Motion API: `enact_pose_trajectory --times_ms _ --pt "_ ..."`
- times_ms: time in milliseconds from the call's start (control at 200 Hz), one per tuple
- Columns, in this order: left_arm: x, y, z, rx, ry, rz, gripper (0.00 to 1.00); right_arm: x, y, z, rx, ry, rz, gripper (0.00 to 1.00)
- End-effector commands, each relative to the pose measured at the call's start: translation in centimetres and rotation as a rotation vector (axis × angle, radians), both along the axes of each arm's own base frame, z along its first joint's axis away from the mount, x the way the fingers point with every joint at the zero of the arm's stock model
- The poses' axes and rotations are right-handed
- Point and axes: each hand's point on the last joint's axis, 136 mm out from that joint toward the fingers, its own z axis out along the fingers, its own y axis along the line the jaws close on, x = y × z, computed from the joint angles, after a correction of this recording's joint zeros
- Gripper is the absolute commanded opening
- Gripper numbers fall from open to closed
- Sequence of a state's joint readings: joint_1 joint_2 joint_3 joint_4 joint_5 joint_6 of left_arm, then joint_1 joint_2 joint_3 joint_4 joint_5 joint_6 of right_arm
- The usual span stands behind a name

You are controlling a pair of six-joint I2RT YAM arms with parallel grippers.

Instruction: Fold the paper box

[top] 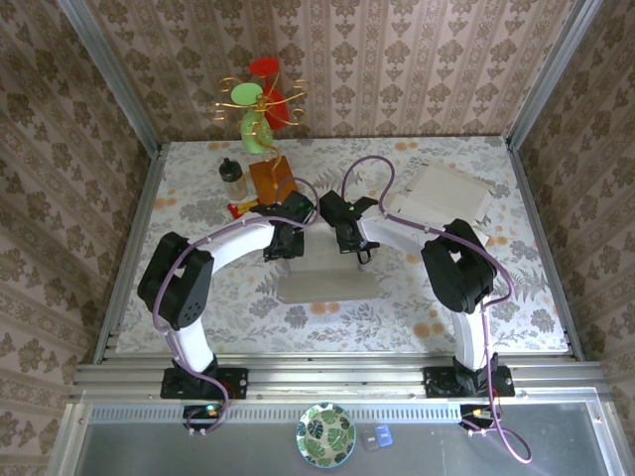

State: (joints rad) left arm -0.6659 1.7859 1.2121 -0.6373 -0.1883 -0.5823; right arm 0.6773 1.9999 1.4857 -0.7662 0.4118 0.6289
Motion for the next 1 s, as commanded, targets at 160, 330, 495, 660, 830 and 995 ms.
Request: enact_pose_trajectory --times_ms 160,330,495,660,830,995 --pt "-0.7 0.8 -0.2 0.092 0.016 -0.006 0.02 -0.9 -0.6 -0.8 -0.040 0.022 -0.019 0.00" --pt "-0.9 -0.6 1.2 0.012 0.022 -0.025 0.36 -1.1 -0.7 -1.4 -0.036 0.053 -0.041 0.00" --pt "-2.0 -1.7 2.3 -0.093 0.072 -0.025 0.48 -1.3 -1.0 -1.9 -0.023 0.098 -0.074 0.00" --pt "-2.8 -2.1 3.2 -0.153 0.098 -0.020 0.52 -1.4 -1.0 -2.0 -0.003 0.121 -0.094 0.00" --pt "-2.6 -2.2 5.8 -0.218 0.072 -0.004 0.54 -2.0 -1.8 -2.2 0.012 0.173 -0.158 0.00" --pt "-1.6 -0.8 10.4 -0.277 -0.016 0.054 0.53 -3.2 -3.1 -2.1 0.071 0.242 -0.304 0.00"
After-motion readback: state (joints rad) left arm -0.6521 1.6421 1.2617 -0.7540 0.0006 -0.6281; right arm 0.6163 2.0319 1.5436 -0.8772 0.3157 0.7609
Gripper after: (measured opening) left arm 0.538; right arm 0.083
